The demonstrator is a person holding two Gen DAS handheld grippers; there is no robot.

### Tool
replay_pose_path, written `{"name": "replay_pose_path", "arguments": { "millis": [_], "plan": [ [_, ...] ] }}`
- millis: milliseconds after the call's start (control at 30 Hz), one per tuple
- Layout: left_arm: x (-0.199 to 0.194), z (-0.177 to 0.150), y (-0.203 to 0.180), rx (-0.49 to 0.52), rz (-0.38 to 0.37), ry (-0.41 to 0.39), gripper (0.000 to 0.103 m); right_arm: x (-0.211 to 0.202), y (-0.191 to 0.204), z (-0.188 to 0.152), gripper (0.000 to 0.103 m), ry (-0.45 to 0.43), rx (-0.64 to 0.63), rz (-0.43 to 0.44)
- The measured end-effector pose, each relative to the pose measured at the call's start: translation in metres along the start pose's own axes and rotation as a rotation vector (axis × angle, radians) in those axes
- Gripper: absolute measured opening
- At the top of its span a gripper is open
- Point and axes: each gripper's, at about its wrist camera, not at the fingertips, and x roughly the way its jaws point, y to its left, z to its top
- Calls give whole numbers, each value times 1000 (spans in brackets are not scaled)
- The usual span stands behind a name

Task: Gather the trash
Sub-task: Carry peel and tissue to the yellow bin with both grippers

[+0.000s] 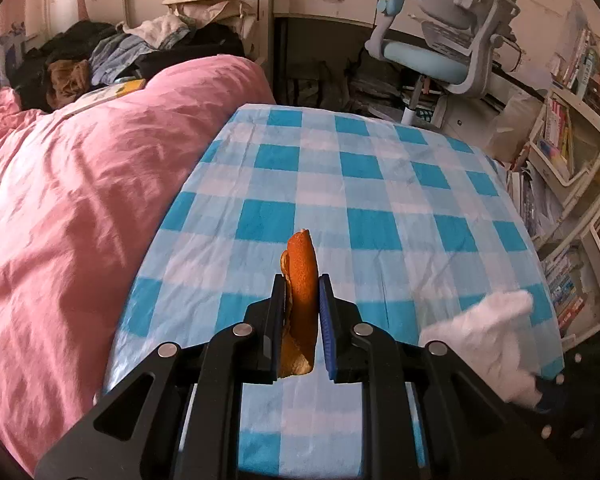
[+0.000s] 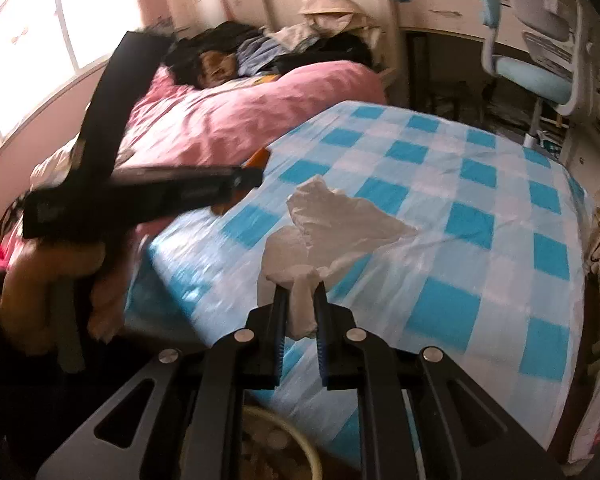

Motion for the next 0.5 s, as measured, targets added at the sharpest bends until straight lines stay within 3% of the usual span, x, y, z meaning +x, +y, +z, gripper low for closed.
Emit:
{"name": "replay_pose_path", "arguments": {
  "millis": [500],
  "plan": [
    [-48,-62,-2,24,0,0,16,-24,52,-73,14,123,-104,86]
  ]
}}
